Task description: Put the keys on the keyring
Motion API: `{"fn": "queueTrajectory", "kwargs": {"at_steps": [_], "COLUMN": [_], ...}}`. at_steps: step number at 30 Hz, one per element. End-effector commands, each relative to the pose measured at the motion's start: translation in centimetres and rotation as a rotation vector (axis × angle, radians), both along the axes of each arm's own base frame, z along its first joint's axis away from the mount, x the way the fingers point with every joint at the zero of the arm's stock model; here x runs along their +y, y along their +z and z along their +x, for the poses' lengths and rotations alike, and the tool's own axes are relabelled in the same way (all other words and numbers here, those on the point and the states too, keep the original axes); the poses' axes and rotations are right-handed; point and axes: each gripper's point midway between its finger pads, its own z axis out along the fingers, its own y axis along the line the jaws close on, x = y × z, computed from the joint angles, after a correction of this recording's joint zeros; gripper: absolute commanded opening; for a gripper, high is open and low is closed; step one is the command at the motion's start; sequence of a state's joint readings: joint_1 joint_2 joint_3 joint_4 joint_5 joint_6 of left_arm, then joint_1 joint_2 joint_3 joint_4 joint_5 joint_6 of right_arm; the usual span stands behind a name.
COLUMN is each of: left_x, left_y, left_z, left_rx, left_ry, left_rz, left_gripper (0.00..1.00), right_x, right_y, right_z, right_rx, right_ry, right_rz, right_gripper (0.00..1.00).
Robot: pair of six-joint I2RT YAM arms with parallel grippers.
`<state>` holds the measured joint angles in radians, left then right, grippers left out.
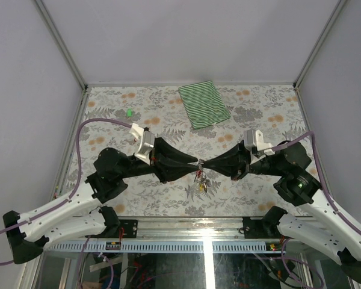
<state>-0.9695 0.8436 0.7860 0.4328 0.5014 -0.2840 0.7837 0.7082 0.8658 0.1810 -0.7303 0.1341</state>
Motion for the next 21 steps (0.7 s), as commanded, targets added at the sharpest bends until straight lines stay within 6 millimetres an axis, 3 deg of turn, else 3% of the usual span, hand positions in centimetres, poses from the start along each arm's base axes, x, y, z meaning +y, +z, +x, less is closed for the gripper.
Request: {"fn": "queueTrajectory", "kwargs": {"at_steps": [1, 10, 18, 21], "left_x": [-0.08, -0.5, -0.59, -0.73], "left_y": [1.5, 0.94, 0.87, 0.69], "left_z": [-0.39, -0.28, -0.42, -0.33], "left_rx": [-0.05, -0.048, -0.052, -0.047], "left_ry": [-0.019, -0.027, -0.038, -0.038], "left_rz": [-0.025, 0.005, 0.015, 0.037], "left_gripper": [0.28, 0.24, 0.02, 0.0], "right_x": [-0.49, -0.73, -0.67, -0.7], "right_y": [2.97, 3.26, 3.13, 3.09], "right_z": [-1.17, -1.44, -1.37, -1.16], "right_rx": [-0.09, -0.103, -0.101, -0.097], "right_ry": [0.034, 0.036, 0.035, 0.022], "right_rz": [0.062, 0.075, 0.07, 0.071], "right_gripper": [0.0, 0.0, 0.0, 0.0]}}
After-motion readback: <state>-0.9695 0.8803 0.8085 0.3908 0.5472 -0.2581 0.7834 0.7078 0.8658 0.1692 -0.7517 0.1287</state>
